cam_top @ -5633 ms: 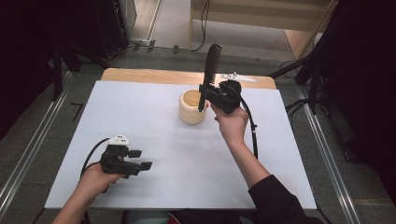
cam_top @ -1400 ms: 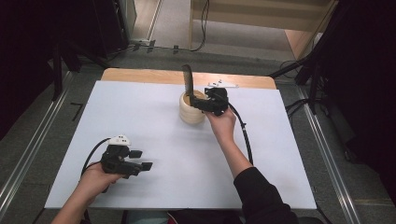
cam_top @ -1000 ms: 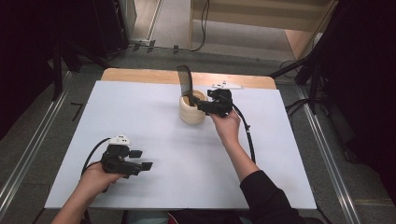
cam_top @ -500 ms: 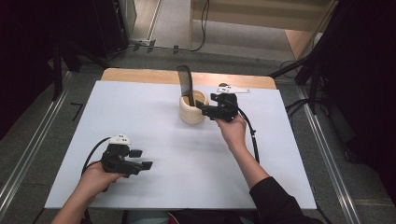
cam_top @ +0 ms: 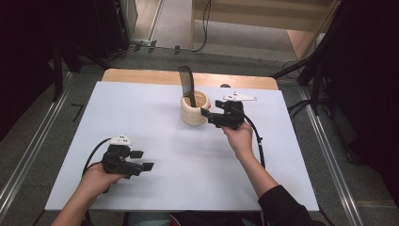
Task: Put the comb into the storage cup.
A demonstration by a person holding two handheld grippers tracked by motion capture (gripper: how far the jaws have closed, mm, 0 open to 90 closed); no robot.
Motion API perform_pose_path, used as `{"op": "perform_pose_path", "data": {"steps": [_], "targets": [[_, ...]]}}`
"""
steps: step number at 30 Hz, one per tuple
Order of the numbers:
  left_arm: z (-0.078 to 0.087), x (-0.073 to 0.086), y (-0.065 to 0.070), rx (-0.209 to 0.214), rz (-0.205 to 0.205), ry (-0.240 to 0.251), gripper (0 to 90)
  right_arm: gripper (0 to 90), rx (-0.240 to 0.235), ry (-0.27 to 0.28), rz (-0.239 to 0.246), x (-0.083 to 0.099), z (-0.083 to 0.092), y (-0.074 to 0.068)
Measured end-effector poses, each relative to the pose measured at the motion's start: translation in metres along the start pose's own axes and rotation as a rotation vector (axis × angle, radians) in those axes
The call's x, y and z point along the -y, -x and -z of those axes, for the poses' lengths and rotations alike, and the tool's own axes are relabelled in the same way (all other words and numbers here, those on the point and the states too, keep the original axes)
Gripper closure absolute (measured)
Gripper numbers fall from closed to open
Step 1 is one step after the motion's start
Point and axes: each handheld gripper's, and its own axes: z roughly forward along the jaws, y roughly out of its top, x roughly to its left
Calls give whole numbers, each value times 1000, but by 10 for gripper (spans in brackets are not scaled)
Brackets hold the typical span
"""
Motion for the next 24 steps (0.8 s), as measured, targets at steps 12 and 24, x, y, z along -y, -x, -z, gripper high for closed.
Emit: {"op": "perform_pose_path", "data": {"steps": [12, 24], "targets": [[1, 0, -1, 5, 1, 5, 291, 239, -46, 7, 16, 13, 14, -3], [1, 0, -1, 8, 4, 14, 291, 239, -86, 3, 42, 26, 30, -7]]}}
